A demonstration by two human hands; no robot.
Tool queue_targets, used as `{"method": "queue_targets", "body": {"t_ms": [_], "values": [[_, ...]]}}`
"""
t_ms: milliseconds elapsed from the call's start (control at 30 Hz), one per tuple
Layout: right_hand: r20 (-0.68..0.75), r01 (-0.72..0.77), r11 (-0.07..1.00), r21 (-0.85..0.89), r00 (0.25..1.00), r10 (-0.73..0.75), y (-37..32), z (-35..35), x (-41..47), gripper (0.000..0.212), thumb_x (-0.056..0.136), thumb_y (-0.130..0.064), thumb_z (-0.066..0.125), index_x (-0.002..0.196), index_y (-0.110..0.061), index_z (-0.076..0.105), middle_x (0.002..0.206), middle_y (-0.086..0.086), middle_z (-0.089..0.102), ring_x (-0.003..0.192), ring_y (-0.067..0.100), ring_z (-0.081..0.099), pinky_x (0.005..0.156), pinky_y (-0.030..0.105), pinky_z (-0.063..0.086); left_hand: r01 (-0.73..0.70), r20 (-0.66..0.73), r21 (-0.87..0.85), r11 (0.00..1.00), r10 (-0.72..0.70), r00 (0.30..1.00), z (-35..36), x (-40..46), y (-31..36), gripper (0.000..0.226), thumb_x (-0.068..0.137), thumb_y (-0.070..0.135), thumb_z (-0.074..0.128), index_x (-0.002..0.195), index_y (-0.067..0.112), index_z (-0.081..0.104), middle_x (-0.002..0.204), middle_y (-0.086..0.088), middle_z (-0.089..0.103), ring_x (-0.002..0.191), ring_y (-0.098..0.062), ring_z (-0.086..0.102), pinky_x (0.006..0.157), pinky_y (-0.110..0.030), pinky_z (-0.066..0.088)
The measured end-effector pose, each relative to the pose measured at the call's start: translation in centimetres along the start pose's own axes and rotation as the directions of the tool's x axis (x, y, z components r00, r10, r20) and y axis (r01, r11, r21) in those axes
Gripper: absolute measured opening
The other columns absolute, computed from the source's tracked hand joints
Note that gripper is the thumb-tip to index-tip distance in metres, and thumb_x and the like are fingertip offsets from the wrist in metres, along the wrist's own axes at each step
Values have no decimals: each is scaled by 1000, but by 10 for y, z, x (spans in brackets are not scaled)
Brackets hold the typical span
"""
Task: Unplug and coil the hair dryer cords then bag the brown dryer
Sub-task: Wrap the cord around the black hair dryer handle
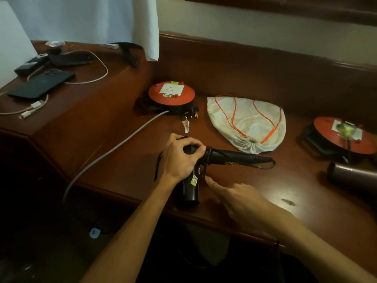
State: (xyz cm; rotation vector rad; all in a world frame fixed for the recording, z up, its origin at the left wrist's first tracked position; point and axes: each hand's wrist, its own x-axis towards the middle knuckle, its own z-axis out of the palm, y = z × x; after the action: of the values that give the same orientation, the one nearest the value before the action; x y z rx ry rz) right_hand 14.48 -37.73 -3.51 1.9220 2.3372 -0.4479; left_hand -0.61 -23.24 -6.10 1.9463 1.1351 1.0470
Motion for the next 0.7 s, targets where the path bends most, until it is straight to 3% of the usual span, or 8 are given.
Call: {"method": "queue_targets", "body": {"t_ms": [100, 200, 300, 367, 467, 533, 600, 700], "values": [[57, -25, 985, -171, 998, 35, 7, -3, 4, 76, 101, -16, 40, 158, -39, -4, 85, 0, 55, 73, 27, 54, 63, 37, 38, -6, 24, 29, 1000, 5, 1000, 3, 1, 1, 12, 81, 38, 78, 90, 33, 71, 105, 8, 56, 100, 7, 50, 78, -7, 35], [58, -32, 979, -202, 997, 44, 33, 3, 7, 79, 97, -12, 40, 156, -46, 1, 108, 5, 67, 86, 31, 63, 68, 39, 48, -12, 23, 25, 1000, 12, 1000, 5, 1, 2, 13, 80, 38, 79, 83, 34, 67, 102, 7, 54, 97, 5, 52, 77, -11, 38], [-323, 89, 981, -174, 936, -142, 64, 20, 11, 82, 85, 0, 59, 149, -45, 37, 130, 5, 66, 107, 28, 64, 86, 38, 57, -4, 54, -80, 997, 9, 998, -4, 4, -5, 14, 79, 34, 82, 81, 32, 68, 99, 5, 56, 94, 0, 56, 80, -18, 41], [-404, 105, 985, -134, 902, -151, 87, 22, 29, 70, 81, 0, 67, 139, -37, 55, 123, 3, 69, 99, 23, 67, 77, 33, 58, 22, 116, -183, 983, -1, 993, -11, 4, -9, 14, 79, 30, 84, 82, 29, 70, 100, 3, 58, 94, -4, 58, 86, -23, 43], [-274, 113, 992, 49, 957, -96, 103, 0, 65, 37, 92, -13, 65, 126, -27, 67, 107, -8, 69, 89, 11, 66, 76, 32, 55, 12, 193, -201, 980, 28, 981, -14, 0, -11, 15, 78, 28, 86, 83, 28, 72, 103, 0, 60, 95, -6, 61, 90, -20, 44], [-248, 93, 979, 182, 968, -46, 106, -18, 85, 10, 95, -22, 65, 95, -19, 74, 84, -11, 68, 71, 6, 64, 65, 33, 53, -9, 210, -181, 983, 47, 977, -14, -2, -10, 16, 78, 29, 86, 83, 30, 71, 105, 0, 59, 97, -5, 60, 88, -12, 42], [-218, 52, 970, 237, 976, 1, 106, -36, 93, 25, 94, -30, 66, 72, -18, 66, 65, -7, 60, 55, 5, 53, 51, 27, 42, -26, 210, -160, 987, 60, 976, -14, -2, -11, 17, 76, 38, 84, 85, 32, 70, 104, 3, 57, 96, -6, 60, 88, -15, 44], [-125, 29, 960, 280, 992, 7, 97, -66, 96, 37, 90, -29, 72, 69, 0, 61, 59, 3, 49, 49, 7, 38, 49, 26, 32, -31, 233, -57, 998, 44, 972, -12, -2, -7, 22, 73, 51, 77, 89, 38, 69, 104, 9, 53, 98, -5, 58, 89, -29, 50]]}}
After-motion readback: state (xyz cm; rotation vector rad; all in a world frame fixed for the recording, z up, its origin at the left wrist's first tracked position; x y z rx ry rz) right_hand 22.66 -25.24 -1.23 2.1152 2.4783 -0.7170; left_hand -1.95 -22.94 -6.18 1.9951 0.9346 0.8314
